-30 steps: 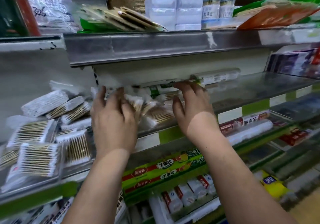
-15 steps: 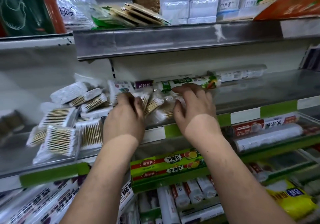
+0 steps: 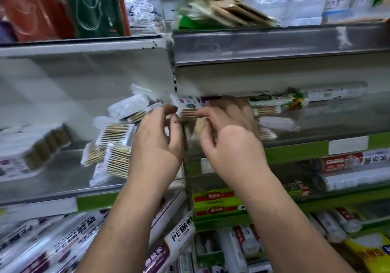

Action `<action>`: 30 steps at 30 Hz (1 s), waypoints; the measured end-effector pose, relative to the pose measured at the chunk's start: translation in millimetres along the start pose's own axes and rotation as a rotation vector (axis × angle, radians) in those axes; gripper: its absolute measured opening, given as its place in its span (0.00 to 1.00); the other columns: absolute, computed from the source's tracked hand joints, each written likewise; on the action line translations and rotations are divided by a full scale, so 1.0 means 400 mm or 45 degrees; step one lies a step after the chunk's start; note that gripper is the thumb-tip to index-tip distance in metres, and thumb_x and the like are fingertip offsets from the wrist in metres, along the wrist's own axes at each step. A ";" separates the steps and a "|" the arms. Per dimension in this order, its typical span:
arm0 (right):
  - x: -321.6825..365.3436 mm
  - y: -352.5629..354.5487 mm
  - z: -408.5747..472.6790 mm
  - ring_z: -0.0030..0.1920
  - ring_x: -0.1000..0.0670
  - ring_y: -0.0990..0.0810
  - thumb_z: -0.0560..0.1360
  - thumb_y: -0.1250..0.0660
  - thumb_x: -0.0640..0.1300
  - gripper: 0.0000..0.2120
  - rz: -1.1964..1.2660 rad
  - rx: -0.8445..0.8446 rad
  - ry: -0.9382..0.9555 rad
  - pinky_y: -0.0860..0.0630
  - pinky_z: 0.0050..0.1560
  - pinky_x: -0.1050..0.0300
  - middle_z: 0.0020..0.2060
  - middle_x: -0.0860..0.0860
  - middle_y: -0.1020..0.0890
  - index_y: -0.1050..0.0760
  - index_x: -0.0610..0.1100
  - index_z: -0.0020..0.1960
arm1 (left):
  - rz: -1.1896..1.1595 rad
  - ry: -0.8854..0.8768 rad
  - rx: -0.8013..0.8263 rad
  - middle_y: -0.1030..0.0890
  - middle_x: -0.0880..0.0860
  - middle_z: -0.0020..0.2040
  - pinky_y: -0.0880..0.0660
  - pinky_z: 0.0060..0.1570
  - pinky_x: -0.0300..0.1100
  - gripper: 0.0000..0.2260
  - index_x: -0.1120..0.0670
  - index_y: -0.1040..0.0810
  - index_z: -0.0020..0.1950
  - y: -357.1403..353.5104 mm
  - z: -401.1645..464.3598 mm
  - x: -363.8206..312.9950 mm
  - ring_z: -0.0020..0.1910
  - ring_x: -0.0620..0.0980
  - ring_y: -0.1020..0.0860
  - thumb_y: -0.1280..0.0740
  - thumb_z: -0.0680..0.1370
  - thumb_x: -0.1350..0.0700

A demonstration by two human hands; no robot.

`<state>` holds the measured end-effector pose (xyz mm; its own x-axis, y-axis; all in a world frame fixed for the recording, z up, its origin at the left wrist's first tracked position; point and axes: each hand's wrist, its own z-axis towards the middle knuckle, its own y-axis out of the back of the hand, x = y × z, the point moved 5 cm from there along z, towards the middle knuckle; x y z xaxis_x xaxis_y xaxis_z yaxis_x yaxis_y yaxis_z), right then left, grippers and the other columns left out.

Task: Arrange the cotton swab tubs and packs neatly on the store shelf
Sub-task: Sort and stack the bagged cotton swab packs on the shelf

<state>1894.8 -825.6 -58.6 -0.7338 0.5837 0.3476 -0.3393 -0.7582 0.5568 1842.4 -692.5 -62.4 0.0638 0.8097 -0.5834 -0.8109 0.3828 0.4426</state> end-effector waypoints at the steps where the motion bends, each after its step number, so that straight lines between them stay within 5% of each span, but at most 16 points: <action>1: 0.027 -0.015 0.002 0.60 0.42 0.26 0.74 0.47 0.51 0.18 0.014 -0.012 0.023 0.28 0.63 0.45 0.56 0.50 0.21 0.22 0.51 0.57 | 0.002 -0.054 -0.018 0.21 0.48 0.55 0.31 0.52 0.37 0.12 0.51 0.23 0.62 0.023 0.002 0.013 0.52 0.43 0.26 0.40 0.81 0.53; 6: 0.153 -0.110 0.022 0.58 0.42 0.25 0.73 0.42 0.46 0.15 0.055 -0.088 0.156 0.29 0.61 0.50 0.49 0.48 0.19 0.19 0.45 0.50 | 0.065 -0.097 -0.044 0.19 0.50 0.52 0.34 0.52 0.35 0.11 0.54 0.22 0.56 0.137 0.022 0.115 0.54 0.47 0.26 0.39 0.78 0.55; 10: 0.251 -0.207 0.032 0.64 0.45 0.31 0.73 0.46 0.51 0.19 0.032 0.064 0.066 0.32 0.65 0.50 0.53 0.50 0.20 0.19 0.48 0.52 | 0.078 -0.064 -0.062 0.19 0.52 0.52 0.34 0.54 0.36 0.09 0.55 0.21 0.56 0.230 0.039 0.215 0.54 0.47 0.26 0.36 0.77 0.59; 13: 0.295 -0.271 0.048 0.66 0.46 0.32 0.74 0.40 0.48 0.14 -0.007 0.143 0.020 0.33 0.68 0.50 0.57 0.51 0.21 0.20 0.51 0.56 | 0.090 -0.006 -0.033 0.19 0.51 0.54 0.34 0.54 0.37 0.10 0.52 0.21 0.57 0.285 0.051 0.290 0.55 0.47 0.25 0.36 0.77 0.58; 17: 0.318 -0.333 0.089 0.67 0.43 0.33 0.73 0.35 0.42 0.20 -0.098 0.132 -0.064 0.35 0.68 0.49 0.66 0.48 0.27 0.24 0.52 0.64 | 0.120 0.096 0.026 0.21 0.49 0.56 0.31 0.50 0.41 0.11 0.46 0.24 0.59 0.331 0.067 0.375 0.52 0.50 0.23 0.37 0.77 0.53; 22: 0.309 -0.412 0.176 0.77 0.42 0.49 0.76 0.38 0.37 0.33 -0.368 0.402 -0.238 0.42 0.73 0.41 0.78 0.50 0.45 0.39 0.61 0.75 | 0.065 0.106 0.042 0.23 0.48 0.56 0.28 0.55 0.42 0.11 0.46 0.24 0.59 0.389 0.085 0.441 0.55 0.48 0.24 0.38 0.78 0.55; 30: 0.334 -0.422 0.210 0.67 0.41 0.35 0.75 0.37 0.37 0.25 -0.493 0.255 -0.194 0.40 0.67 0.42 0.68 0.48 0.29 0.28 0.58 0.68 | -0.046 0.118 0.097 0.24 0.46 0.57 0.27 0.57 0.41 0.11 0.46 0.24 0.60 0.417 0.097 0.510 0.54 0.46 0.24 0.38 0.79 0.56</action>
<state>1903.2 -595.2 -42.8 -0.4755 0.8603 0.1838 -0.4398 -0.4134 0.7973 1742.6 -446.3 -81.2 0.0354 0.7513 -0.6591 -0.7621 0.4469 0.4685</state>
